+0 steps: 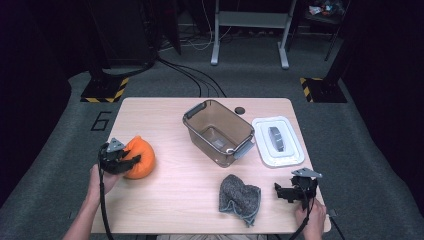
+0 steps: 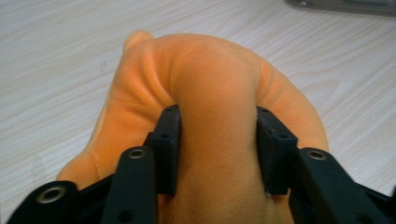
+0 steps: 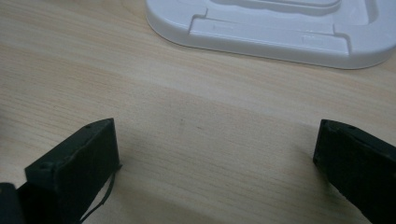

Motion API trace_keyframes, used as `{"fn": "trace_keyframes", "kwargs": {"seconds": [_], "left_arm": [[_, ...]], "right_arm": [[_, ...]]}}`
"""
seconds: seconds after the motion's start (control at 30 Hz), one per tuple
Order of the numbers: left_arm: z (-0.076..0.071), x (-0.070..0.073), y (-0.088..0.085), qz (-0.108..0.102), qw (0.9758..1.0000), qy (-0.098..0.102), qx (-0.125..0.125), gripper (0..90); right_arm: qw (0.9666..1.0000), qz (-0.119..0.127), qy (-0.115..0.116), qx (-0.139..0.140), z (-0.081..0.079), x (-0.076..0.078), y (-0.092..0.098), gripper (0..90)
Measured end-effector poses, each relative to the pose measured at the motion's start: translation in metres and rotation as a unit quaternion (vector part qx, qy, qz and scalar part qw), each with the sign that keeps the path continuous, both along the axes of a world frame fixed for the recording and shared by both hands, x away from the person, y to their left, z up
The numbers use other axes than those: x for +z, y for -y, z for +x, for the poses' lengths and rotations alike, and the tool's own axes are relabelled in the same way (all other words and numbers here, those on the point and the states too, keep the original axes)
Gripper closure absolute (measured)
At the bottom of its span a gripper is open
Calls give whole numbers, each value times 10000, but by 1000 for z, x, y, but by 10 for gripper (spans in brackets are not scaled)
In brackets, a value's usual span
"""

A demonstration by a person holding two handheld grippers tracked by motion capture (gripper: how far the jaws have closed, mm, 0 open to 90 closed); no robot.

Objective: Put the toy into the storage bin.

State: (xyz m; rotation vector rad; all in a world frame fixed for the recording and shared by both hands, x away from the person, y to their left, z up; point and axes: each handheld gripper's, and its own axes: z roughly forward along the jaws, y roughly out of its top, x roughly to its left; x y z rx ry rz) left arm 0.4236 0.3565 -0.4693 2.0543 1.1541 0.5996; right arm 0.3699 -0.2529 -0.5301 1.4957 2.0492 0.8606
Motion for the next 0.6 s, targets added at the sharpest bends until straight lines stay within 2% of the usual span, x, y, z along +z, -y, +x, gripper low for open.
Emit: {"fn": "trace_keyframes", "kwargs": {"seconds": [0.13, 0.33, 0.43, 0.6], "left_arm": [[-2, 4, 0, -18, 9999, 110, 78, 650], [-4, 13, -4, -161, 9994, 230, 179, 662], [-4, 18, -3, -134, 9992, 321, 221, 662], [-2, 30, 0, -156, 9989, 420, 145, 661]], "right_arm": [[10000, 6, 4, -8, 0, 0, 0, 0], [10000, 12, 9, -8, 0, 0, 0, 0], [10000, 10, 0, -5, 0, 0, 0, 0], [10000, 11, 0, -5, 0, 0, 0, 0]]}}
